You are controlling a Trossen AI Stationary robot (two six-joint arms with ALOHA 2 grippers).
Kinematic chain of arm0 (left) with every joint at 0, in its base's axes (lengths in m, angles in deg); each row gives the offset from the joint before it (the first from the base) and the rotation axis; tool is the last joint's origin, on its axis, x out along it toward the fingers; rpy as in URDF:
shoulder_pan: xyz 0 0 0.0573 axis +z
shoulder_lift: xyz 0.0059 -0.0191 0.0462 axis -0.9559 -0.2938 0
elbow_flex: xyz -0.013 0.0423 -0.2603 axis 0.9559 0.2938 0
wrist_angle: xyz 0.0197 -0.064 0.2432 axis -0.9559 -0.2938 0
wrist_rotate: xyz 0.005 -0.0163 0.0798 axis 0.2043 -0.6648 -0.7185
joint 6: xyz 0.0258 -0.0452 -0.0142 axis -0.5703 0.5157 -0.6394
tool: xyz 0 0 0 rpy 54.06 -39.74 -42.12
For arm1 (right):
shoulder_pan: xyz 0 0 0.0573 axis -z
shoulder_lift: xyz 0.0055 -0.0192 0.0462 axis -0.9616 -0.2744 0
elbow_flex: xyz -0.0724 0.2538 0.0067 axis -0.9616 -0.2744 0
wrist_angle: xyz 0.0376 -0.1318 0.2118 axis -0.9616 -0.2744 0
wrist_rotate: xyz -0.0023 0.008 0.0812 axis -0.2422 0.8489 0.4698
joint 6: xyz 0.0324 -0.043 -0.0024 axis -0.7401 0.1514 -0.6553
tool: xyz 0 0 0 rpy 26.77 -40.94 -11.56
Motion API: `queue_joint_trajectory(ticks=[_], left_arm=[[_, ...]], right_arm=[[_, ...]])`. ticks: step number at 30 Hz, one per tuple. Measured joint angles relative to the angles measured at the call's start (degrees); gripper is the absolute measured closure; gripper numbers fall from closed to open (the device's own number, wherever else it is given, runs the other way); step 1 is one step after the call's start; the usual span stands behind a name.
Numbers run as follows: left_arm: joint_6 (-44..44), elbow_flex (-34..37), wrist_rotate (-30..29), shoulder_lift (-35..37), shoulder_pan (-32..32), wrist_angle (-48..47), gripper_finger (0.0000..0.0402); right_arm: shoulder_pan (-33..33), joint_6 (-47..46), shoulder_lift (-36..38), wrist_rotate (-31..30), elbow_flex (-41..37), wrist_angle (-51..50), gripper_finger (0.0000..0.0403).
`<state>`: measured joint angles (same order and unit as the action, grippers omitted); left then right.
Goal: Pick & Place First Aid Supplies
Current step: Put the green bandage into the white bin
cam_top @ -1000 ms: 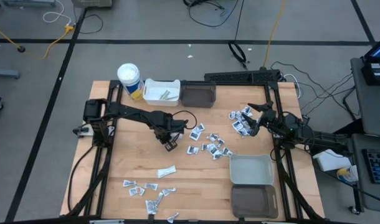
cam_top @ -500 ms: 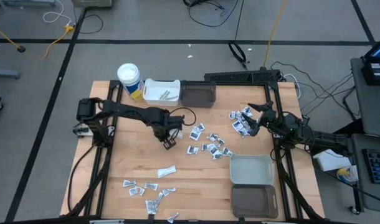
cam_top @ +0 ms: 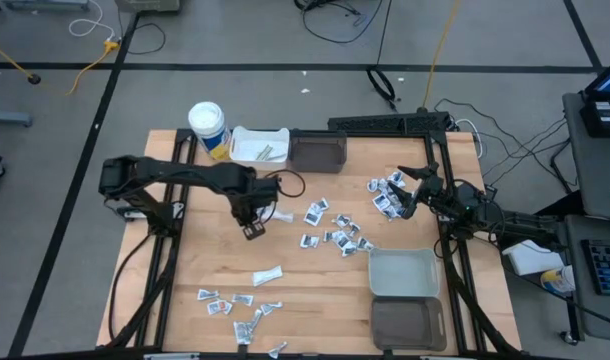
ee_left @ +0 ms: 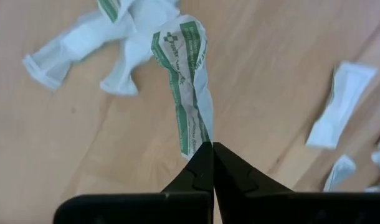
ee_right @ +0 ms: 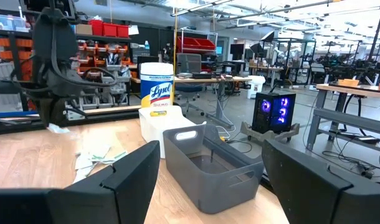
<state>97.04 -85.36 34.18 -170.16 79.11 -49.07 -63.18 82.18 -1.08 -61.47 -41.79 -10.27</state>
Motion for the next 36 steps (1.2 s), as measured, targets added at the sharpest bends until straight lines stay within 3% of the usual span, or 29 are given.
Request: queue_joint_trajectory(ticks=[7, 17, 36], left_arm=[[-6.4, 0.0, 0.01, 1.43, 0.11, -3.24, 0.04], [-17.71, -3.6, -2.02, 0.55, 11.11, -8.24, 0.0401], [-31.7, -23.52, -3.64, -16.19, 27.21, -16.24, 0.0401]], right_arm=[[0.0, 0.0, 0.0, 0.0, 0.0, 0.0, 0.0124], [-0.01, 0.0, -0.02, 0.01, 0.0, 0.0, 0.0124], [-0.02, 0.0, -0.01, 0.0, 0.0, 0.0, 0.0124]])
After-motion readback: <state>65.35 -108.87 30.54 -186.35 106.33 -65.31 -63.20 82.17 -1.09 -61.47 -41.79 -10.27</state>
